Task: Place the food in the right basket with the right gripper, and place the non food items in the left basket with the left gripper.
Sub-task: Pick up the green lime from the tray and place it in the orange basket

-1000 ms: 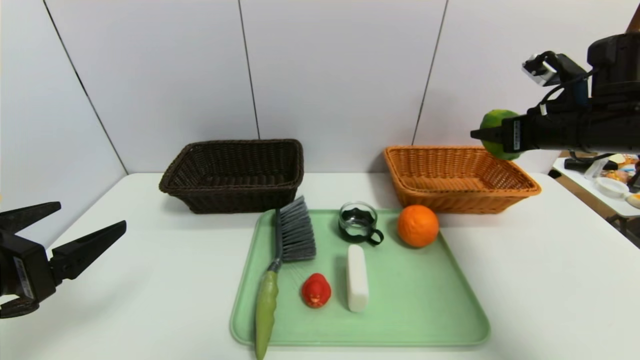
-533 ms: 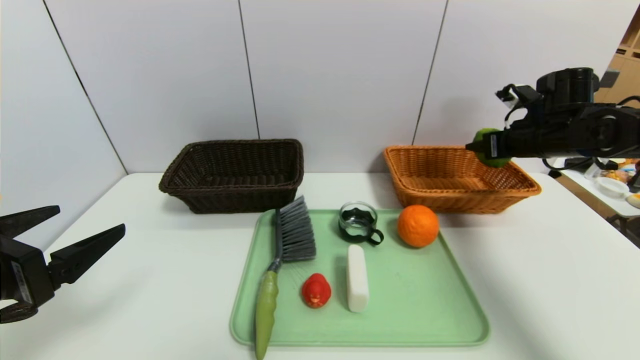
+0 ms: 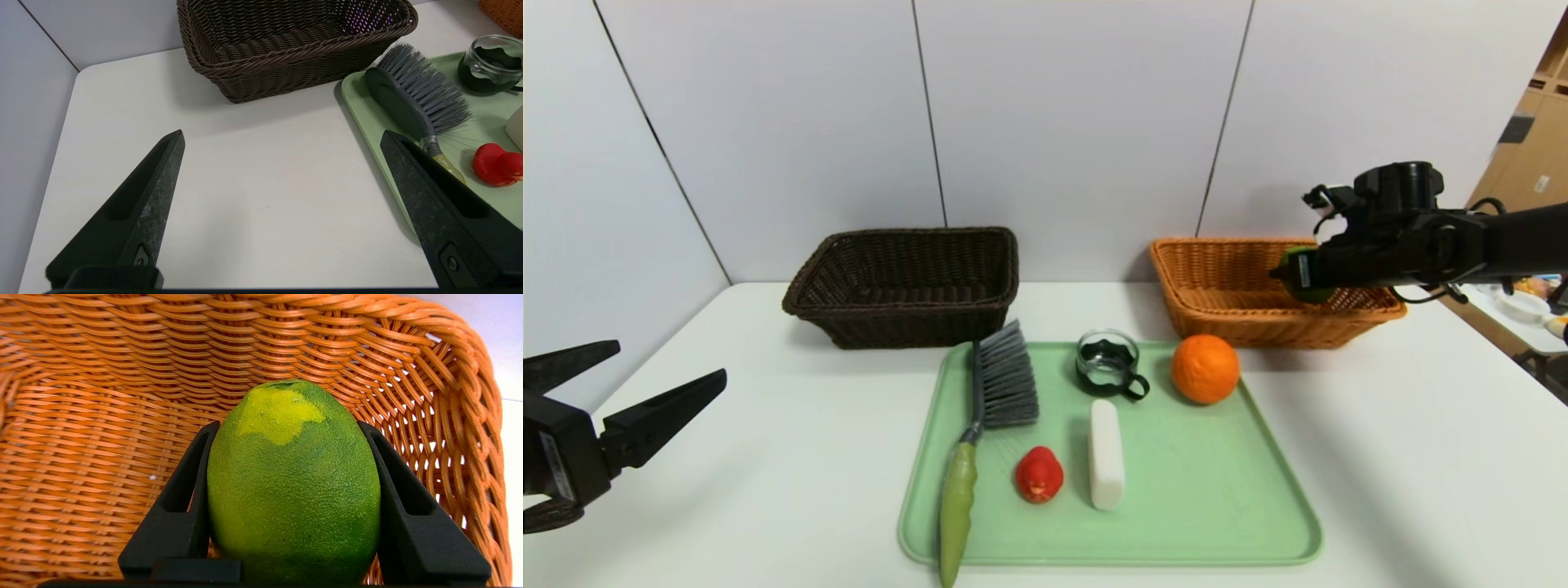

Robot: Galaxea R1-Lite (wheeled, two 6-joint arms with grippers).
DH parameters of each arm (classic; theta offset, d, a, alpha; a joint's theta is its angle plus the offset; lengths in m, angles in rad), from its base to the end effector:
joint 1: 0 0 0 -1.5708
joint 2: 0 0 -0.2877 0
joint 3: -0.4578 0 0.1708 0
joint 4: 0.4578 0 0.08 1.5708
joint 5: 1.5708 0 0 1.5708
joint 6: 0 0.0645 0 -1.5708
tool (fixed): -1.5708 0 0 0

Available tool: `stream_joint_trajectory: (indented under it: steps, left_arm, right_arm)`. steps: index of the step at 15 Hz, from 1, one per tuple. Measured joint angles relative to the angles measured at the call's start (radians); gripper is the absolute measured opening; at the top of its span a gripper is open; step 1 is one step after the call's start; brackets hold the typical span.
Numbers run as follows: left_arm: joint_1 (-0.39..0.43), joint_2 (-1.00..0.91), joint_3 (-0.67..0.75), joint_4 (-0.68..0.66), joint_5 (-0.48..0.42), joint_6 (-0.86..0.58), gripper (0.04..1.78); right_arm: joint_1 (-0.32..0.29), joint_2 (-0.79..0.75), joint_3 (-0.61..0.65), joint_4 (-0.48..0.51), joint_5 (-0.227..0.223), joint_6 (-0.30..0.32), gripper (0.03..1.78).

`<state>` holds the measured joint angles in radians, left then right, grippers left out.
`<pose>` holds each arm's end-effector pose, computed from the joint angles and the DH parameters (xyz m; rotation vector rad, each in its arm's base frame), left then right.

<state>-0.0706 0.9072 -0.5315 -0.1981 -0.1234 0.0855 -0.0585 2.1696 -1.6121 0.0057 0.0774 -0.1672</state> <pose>0.1339 -0.0174 0.2152 0.0803 0.1694 -0.2010 0.4536 -0.0216 0.1436 -0.1245 0.5587 0.0653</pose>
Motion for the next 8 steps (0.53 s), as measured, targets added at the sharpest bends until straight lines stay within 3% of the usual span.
stream_joint_trajectory:
  steps: [2,8]
  left_arm:
    - [0.0,-0.001,0.001,0.0,0.0,0.0,1.69]
    - [0.0,-0.001,0.001,0.0,0.0,0.001,1.69]
  right_arm:
    - [0.0,0.012,-0.01,0.0,0.0,0.0,1.05]
    - [0.0,0.02,-0.014,-0.023,-0.014,0.002,1.41]
